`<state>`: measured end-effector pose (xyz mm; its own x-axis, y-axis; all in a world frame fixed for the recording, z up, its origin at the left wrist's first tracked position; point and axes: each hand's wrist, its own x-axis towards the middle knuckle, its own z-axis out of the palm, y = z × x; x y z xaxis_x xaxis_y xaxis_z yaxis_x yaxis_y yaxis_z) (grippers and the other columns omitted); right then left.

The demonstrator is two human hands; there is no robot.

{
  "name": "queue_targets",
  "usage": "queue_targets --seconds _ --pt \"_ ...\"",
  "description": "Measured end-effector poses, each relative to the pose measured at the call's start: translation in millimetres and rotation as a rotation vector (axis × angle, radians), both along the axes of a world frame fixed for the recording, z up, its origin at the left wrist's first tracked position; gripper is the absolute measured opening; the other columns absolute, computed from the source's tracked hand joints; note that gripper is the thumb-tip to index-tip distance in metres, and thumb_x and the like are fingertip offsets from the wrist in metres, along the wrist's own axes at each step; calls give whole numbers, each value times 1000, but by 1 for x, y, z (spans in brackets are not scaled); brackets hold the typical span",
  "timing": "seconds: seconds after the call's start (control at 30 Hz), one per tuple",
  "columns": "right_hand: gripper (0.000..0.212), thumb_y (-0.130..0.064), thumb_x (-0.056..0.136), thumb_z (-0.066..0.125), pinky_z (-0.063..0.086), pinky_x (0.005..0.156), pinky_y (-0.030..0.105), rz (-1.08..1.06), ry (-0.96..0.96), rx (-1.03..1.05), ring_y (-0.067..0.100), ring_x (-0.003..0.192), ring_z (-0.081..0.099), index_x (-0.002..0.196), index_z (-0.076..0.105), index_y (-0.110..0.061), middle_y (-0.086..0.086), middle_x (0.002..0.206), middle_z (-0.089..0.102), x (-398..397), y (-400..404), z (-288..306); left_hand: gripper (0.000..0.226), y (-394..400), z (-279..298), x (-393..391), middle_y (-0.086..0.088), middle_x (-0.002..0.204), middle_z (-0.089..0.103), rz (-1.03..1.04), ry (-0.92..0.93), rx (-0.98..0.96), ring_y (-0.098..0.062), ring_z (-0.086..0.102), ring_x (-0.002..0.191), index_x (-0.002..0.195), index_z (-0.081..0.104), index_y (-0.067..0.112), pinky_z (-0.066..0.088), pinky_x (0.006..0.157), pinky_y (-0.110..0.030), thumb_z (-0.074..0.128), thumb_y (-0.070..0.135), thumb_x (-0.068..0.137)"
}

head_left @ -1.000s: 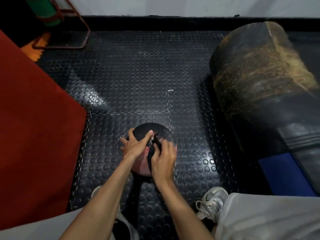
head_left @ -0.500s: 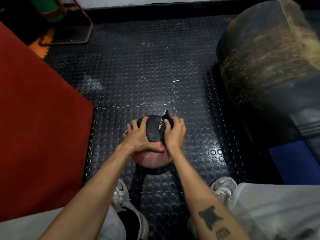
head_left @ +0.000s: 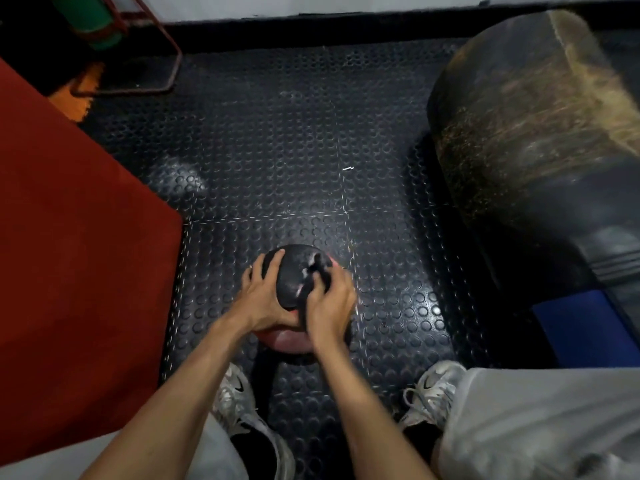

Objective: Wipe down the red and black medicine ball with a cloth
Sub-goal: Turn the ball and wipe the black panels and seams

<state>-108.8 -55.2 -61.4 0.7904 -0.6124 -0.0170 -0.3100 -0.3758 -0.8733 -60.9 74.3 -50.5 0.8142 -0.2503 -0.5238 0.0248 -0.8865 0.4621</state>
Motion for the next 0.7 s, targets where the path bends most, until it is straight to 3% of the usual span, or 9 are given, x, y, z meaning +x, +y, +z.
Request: queue_targets --seconds 0.07,0.13,0.27,0.43,0.6,0.7 --pt "18 -17 90 64 46 80 35 -11 169 67 34 99 64 104 70 -7 16 102 70 40 -29 -3 155 -6 1 -12 -1 161 -17 5 -15 30 -38 -9 148 150 -16 44 17 117 -62 82 72 32" --pt "18 -18 93 63 42 72 30 -39 265 103 34 96 65 104 70 -6 17 99 71 55 -46 -5 156 -14 4 -14 1 161 -20 -22 -25 48 -36 -11 147 149 -18 45 18 116 -64 86 70 35" --pt "14 -12 89 64 45 81 32 8 73 19 27 94 63 101 69 -7 11 101 69 -12 -6 5 154 -3 6 -5 3 161 -17 -132 -32 60 -34 -11 148 151 -14 43 17 117 -62 91 62 39" --pt "24 -23 94 64 36 74 25 -7 331 193 30 103 63 112 72 -10 14 105 72 51 -53 -5 154 3 1 -35 8 159 -25 -182 -98 49 -33 -20 148 149 -16 48 9 116 -65 93 56 41" --pt "16 -12 87 68 46 80 30 51 72 30 22 92 64 103 71 -9 8 99 71 -14 -1 9 156 17 2 -14 14 159 -24 -194 -30 39 -30 -17 149 149 -16 48 17 116 -66 93 59 38" --pt "14 -17 87 67 51 79 37 84 175 63 32 92 65 98 72 -9 13 95 72 24 -21 5 154 11 4 -27 11 158 -27 -188 -67 36 -31 -20 148 148 -18 48 12 117 -65 92 57 41"
